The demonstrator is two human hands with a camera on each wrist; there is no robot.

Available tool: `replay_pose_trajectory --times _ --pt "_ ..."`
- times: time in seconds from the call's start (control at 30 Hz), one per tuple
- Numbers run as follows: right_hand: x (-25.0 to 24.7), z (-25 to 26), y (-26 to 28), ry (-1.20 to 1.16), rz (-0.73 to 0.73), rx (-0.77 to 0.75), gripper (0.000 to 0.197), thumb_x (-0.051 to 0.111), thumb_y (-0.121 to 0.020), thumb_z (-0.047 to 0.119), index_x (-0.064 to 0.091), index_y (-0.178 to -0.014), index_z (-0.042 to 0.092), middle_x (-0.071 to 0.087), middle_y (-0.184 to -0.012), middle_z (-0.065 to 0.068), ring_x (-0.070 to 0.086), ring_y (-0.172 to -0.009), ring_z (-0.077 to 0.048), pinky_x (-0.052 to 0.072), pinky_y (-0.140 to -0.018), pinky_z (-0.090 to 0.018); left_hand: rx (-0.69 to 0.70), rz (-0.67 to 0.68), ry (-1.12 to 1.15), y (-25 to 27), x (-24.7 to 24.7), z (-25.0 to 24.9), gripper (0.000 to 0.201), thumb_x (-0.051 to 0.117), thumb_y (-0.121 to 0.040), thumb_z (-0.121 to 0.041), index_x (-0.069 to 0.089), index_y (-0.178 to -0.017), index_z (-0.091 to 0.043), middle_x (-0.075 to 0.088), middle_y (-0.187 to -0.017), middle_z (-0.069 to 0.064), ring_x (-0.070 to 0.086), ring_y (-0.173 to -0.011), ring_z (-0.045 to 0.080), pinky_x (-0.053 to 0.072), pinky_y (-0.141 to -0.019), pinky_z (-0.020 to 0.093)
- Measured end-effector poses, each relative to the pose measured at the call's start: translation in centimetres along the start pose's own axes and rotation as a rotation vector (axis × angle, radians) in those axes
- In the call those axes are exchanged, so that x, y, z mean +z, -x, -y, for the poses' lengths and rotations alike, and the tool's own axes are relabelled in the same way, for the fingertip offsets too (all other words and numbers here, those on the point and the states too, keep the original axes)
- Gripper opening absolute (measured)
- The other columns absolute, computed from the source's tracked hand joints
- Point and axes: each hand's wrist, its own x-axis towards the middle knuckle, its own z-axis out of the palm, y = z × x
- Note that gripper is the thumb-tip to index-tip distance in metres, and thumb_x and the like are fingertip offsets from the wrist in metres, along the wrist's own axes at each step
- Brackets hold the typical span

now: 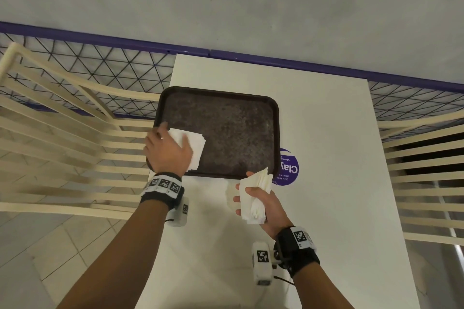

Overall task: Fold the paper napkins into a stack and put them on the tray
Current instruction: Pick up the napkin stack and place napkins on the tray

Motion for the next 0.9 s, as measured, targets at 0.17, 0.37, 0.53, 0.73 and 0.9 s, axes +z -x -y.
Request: replay_pose_trajectory --times 0.17,0.37,0.53,0.73,0.9 --pt "-0.3 0.1 0.2 0.019 -0.009 0.001 0.067 0.071 -0.078 0.027 0.047 -0.140 0.028 0.063 -0.131 -0.018 0.061 -0.119 -0.045 0.053 -0.094 -0.059 -0.047 0.354 -0.245 -0.2 2.7 -1.7 0.125 0.064 -0.064 -0.091 0.001 -0.160 -0.043 0.003 -0.170 0.020 0.013 -0.154 0.049 0.026 -0.113 0.072" --pt "-1.1 -0.1 0.3 -0.001 -0.021 -0.001 0.073 0.076 -0.074 0.029 0.047 -0.142 0.025 0.061 -0.132 -0.021 0.060 -0.119 -0.048 0.054 -0.091 -0.059 -0.121 0.271 -0.219 -1.2 2.7 -0.6 0.091 0.077 -0.073 -0.063 0.032 -0.145 -0.033 0.034 -0.147 0.023 0.039 -0.135 0.046 0.036 -0.108 0.067" --pt "-0.5 -0.3 -0.2 0.021 -0.004 0.008 0.072 0.075 -0.075 0.028 0.048 -0.141 0.025 0.060 -0.133 -0.022 0.063 -0.113 -0.043 0.054 -0.091 -0.058 -0.160 0.276 -0.169 -1.6 2.1 0.3 0.095 0.080 -0.072 -0.065 0.033 -0.146 -0.032 0.034 -0.149 0.025 0.038 -0.135 0.048 0.035 -0.110 0.066" --pt "0.1 -0.3 -0.2 0.043 -0.003 0.006 0.068 0.072 -0.077 0.026 0.047 -0.141 0.027 0.061 -0.132 -0.020 0.060 -0.119 -0.046 0.051 -0.095 -0.061 -0.137 0.297 -0.228 -2.1 2.6 -0.3 0.080 0.074 -0.076 -0.068 0.044 -0.143 -0.036 0.029 -0.151 0.022 0.033 -0.138 0.048 0.037 -0.107 0.069" --pt "0.4 0.0 0.1 0.045 -0.001 0.006 0.075 0.078 -0.071 0.032 0.047 -0.140 0.027 0.061 -0.133 -0.019 0.062 -0.118 -0.044 0.053 -0.094 -0.058 -0.144 0.313 -0.224 -2.1 2.2 -0.2 0.078 0.072 -0.079 -0.071 0.048 -0.141 -0.032 0.031 -0.151 0.023 0.033 -0.139 0.047 0.037 -0.108 0.067"
